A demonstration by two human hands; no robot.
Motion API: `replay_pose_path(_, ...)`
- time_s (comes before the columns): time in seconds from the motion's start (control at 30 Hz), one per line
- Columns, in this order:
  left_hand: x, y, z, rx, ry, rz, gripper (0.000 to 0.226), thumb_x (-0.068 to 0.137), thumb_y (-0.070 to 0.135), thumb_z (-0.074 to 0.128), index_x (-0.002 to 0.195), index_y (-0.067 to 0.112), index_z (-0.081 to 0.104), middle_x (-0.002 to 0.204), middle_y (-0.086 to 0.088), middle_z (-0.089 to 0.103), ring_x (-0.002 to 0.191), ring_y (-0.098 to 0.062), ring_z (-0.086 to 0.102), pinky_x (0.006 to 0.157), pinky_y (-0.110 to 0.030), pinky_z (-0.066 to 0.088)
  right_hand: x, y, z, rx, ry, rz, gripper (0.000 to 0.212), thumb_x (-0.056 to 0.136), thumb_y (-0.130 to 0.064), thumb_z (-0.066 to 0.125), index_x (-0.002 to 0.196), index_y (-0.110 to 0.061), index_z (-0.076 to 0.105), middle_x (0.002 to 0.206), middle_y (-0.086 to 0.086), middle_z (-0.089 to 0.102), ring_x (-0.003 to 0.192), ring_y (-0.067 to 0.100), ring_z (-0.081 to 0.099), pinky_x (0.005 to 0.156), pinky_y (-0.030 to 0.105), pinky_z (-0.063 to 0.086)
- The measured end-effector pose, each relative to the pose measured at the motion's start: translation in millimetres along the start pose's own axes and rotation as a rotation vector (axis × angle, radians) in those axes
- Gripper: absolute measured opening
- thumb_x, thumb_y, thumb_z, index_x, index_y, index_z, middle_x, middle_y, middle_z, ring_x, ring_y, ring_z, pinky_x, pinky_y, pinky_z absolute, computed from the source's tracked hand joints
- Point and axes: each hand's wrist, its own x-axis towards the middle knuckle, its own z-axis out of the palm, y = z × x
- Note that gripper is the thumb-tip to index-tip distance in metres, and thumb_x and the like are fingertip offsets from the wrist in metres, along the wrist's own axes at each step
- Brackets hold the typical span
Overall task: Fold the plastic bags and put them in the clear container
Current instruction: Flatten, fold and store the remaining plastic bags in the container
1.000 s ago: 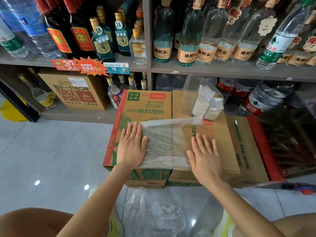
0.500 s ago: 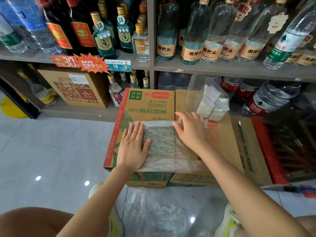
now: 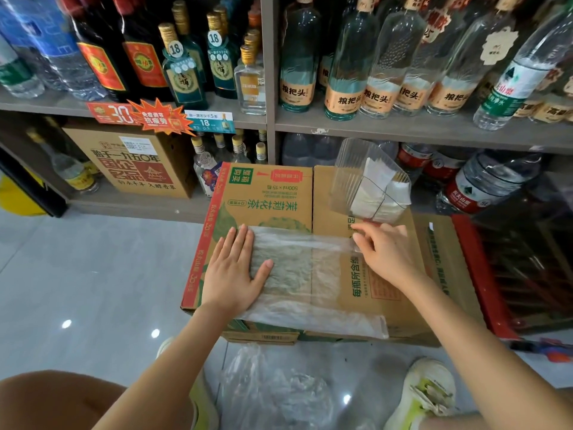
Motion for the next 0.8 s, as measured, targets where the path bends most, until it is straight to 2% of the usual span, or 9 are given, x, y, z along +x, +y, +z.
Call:
replay_pose_path(0.07, -1, 2, -1, 0.004, 0.0, -0.009, 0.094, 0.081, 0.073, -0.009, 0.154, 0.016, 0.005, 0.161, 0.0, 0.003, 0.149, -0.014, -0.005, 0.119, -0.03, -0.01, -1, -7, -3, -0.142, 0.056, 0.059, 0.037, 0.1, -0.037, 0.035, 0.127, -0.027, 0.058, 0.101, -0.005, 0.069, 0.098, 0.02, 0.054, 0.086, 0.035, 0.029)
replay_pose_path(0.17, 0, 4, -5, 0.059, -0.007, -0.051, 0.093, 0.079, 0.071, -0.012, 0.154, 0.018, 0.002, 0.161, 0.002, 0.001, 0.149, -0.015, -0.006, 0.118, -0.035, -0.013, -8, -40, -2, -0.263, 0.253, 0.13, 0.037, 0.095, -0.03, 0.041, 0.119, -0.016, 0.065, 0.107, 0.008, 0.066, 0.097, 0.029, 0.056, 0.085, 0.039, 0.037)
replay_pose_path(0.23, 2, 4, -6, 0.103, -0.009, -0.103, 0.092, 0.078, 0.068, -0.015, 0.154, 0.018, 0.001, 0.162, 0.001, 0.0, 0.149, -0.019, -0.007, 0.117, -0.037, -0.016, -11, -75, 6, -0.193, 0.283, 0.033, 0.042, 0.095, -0.029, 0.036, 0.127, -0.013, 0.059, 0.126, 0.013, 0.06, 0.115, 0.032, 0.054, 0.099, 0.047, 0.04)
replay_pose_path(0.33, 9, 3, -5, 0.109, -0.009, -0.19, 0.089, 0.078, 0.061, -0.02, 0.154, 0.02, 0.001, 0.162, 0.0, -0.001, 0.149, -0.023, -0.009, 0.115, -0.042, -0.018, 2, -125, 26, -0.097, 0.058, -0.144, 0.053, 0.101, -0.039, 0.017, 0.148, -0.019, 0.029, 0.157, 0.009, 0.02, 0.145, 0.028, 0.018, 0.118, 0.051, 0.009)
replay_pose_path(0.37, 11, 2, -5, 0.109, -0.012, -0.211, 0.087, 0.078, 0.059, -0.022, 0.153, 0.021, -0.001, 0.162, 0.0, -0.002, 0.149, -0.023, -0.011, 0.115, -0.044, -0.018, 8, -138, 34, -0.108, -0.041, -0.183, 0.053, 0.102, -0.042, 0.013, 0.151, -0.021, 0.017, 0.159, 0.007, 0.006, 0.147, 0.026, 0.004, 0.119, 0.05, 0.0)
replay_pose_path(0.43, 12, 1, -4, 0.108, -0.02, -0.232, 0.082, 0.079, 0.055, -0.022, 0.153, 0.024, -0.004, 0.162, 0.0, -0.004, 0.148, -0.023, -0.013, 0.116, -0.05, -0.017, 18, -151, 51, -0.157, -0.173, -0.227, 0.054, 0.103, -0.045, 0.009, 0.153, -0.024, 0.004, 0.16, 0.007, -0.006, 0.147, 0.023, -0.009, 0.118, 0.049, -0.006)
replay_pose_path(0.57, 13, -2, 1, 0.088, -0.026, -0.238, 0.073, 0.086, 0.054, -0.016, 0.153, 0.028, -0.004, 0.162, 0.001, -0.004, 0.148, -0.022, -0.014, 0.115, -0.055, -0.015, 20, -131, 63, -0.203, -0.235, -0.209, 0.056, 0.099, -0.052, 0.001, 0.151, -0.03, -0.004, 0.159, 0.001, -0.012, 0.146, 0.021, -0.014, 0.117, 0.052, -0.009)
replay_pose_path(0.67, 13, -2, 1, 0.09, -0.024, -0.233, 0.07, 0.09, 0.054, -0.012, 0.154, 0.028, -0.001, 0.162, 0.001, -0.003, 0.148, -0.023, -0.012, 0.115, -0.056, -0.016, 15, -91, 55, -0.22, -0.208, -0.085, 0.06, 0.094, -0.059, -0.007, 0.146, -0.031, -0.015, 0.157, -0.001, -0.017, 0.145, 0.02, -0.015, 0.117, 0.05, -0.009)
replay_pose_path(0.8, 12, -2, -1, 0.098, -0.035, -0.229, 0.068, 0.091, 0.053, -0.008, 0.154, 0.028, -0.001, 0.162, 0.001, -0.004, 0.148, -0.024, -0.012, 0.114, -0.057, -0.015, 11, -56, 40, -0.245, -0.219, 0.02, 0.069, 0.088, -0.063, -0.016, 0.149, -0.031, -0.01, 0.159, 0.0, -0.012, 0.146, 0.018, -0.014, 0.117, 0.049, -0.01)
